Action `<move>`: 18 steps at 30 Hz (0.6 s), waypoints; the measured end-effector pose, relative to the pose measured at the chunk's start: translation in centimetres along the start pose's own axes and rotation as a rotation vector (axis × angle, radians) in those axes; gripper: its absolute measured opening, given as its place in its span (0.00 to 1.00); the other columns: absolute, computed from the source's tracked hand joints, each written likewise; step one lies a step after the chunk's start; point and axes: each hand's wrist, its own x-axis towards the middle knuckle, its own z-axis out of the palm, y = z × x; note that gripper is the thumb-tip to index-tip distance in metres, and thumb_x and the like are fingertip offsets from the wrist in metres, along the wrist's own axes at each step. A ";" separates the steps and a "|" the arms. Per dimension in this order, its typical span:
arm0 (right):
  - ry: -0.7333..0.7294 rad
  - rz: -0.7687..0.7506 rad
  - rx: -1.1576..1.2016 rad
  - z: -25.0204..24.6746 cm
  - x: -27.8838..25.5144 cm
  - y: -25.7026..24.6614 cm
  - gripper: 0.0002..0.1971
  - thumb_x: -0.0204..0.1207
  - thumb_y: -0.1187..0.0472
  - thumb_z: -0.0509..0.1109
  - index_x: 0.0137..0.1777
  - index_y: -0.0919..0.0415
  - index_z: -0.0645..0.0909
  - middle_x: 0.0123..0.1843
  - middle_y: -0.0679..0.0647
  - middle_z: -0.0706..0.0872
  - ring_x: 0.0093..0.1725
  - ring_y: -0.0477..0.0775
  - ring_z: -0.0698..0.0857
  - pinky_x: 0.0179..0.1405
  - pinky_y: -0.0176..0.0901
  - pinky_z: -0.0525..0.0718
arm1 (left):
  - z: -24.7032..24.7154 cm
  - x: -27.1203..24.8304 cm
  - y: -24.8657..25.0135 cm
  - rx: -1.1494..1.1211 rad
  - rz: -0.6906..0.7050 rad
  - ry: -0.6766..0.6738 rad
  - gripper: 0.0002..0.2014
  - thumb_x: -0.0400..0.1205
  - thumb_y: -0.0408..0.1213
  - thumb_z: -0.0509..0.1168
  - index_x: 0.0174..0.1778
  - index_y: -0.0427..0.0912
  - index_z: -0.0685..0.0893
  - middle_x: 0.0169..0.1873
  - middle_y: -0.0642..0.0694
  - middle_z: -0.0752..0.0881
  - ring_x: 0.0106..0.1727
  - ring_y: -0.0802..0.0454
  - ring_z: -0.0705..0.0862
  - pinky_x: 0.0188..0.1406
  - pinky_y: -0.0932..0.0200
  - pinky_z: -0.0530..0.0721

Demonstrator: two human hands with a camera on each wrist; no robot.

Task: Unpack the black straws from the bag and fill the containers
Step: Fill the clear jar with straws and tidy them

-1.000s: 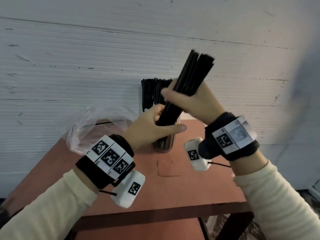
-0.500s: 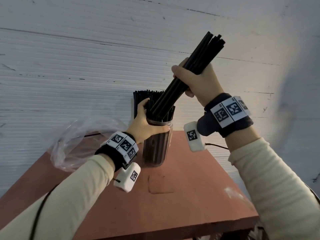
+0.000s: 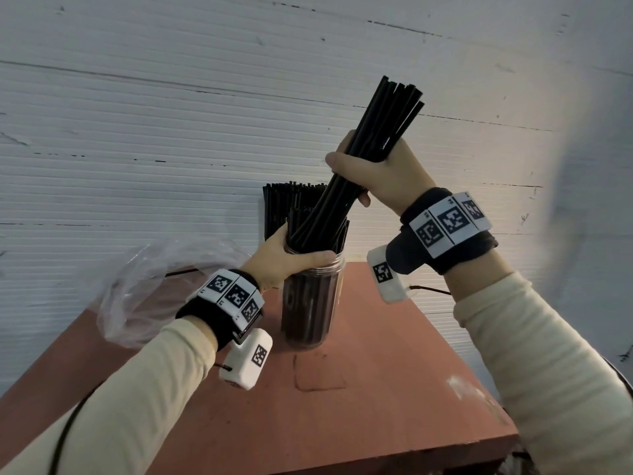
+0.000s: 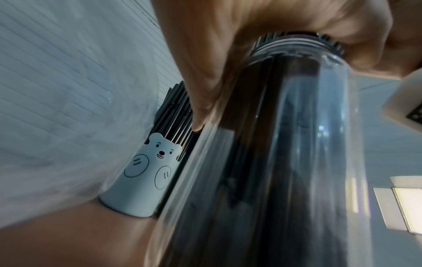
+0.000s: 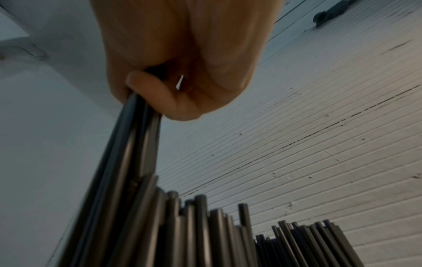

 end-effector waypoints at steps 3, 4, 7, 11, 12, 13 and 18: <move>-0.031 -0.011 -0.007 0.1 0.0 0.1 0.09 0.79 0.63 0.71 0.38 0.63 0.79 0.29 0.56 0.80 0.20 0.49 0.77 0.20 0.40 0.75 | 0.1 -0.1 0.1 -0.048 -0.024 0.011 0.36 0.60 0.49 0.83 0.64 0.50 0.81 0.56 0.52 0.90 0.59 0.56 0.88 0.70 0.50 0.80; -0.038 -0.011 -0.006 0.1 0.0 0.2 0.09 0.79 0.63 0.71 0.38 0.63 0.79 0.29 0.56 0.81 0.20 0.51 0.77 0.20 0.40 0.75 | 0.1 -0.2 0.1 -0.062 -0.031 0.012 0.34 0.61 0.47 0.84 0.64 0.49 0.82 0.55 0.51 0.90 0.59 0.55 0.88 0.70 0.48 0.80; -0.039 -0.003 0.006 -0.2 -0.1 0.5 0.09 0.78 0.64 0.71 0.39 0.68 0.80 0.29 0.57 0.80 0.21 0.54 0.77 0.20 0.40 0.75 | 0.2 -0.4 0.1 -0.085 -0.033 0.005 0.37 0.59 0.50 0.84 0.65 0.47 0.82 0.55 0.49 0.90 0.60 0.52 0.88 0.70 0.46 0.79; -0.058 -0.004 -0.025 -0.2 -0.3 0.6 0.11 0.78 0.63 0.71 0.40 0.72 0.80 0.30 0.59 0.81 0.20 0.53 0.76 0.20 0.40 0.75 | -0.1 -1.0 0.0 -0.123 -0.009 -0.061 0.44 0.59 0.61 0.82 0.69 0.46 0.80 0.61 0.47 0.88 0.66 0.49 0.85 0.73 0.41 0.75; -0.060 -0.004 -0.029 -0.2 -0.3 0.6 0.11 0.78 0.63 0.71 0.40 0.72 0.80 0.30 0.59 0.81 0.19 0.52 0.76 0.20 0.40 0.74 | -0.2 -1.2 0.0 -0.164 -0.013 -0.080 0.42 0.62 0.60 0.80 0.70 0.46 0.79 0.63 0.46 0.87 0.67 0.48 0.83 0.75 0.40 0.73; -0.059 -0.004 -0.028 -0.2 -0.3 0.7 0.11 0.78 0.63 0.71 0.40 0.72 0.80 0.29 0.58 0.81 0.19 0.52 0.76 0.20 0.40 0.74 | -0.4 -1.4 0.0 -0.202 -0.019 -0.095 0.39 0.65 0.58 0.78 0.71 0.46 0.79 0.64 0.46 0.86 0.69 0.47 0.82 0.76 0.39 0.71; -0.053 -0.003 -0.022 -0.3 -0.5 0.7 0.12 0.78 0.63 0.71 0.40 0.73 0.79 0.29 0.56 0.81 0.19 0.52 0.76 0.20 0.39 0.74 | -0.9 -1.3 0.0 -0.175 0.004 -0.123 0.37 0.70 0.50 0.75 0.75 0.46 0.73 0.67 0.48 0.84 0.71 0.51 0.81 0.77 0.44 0.71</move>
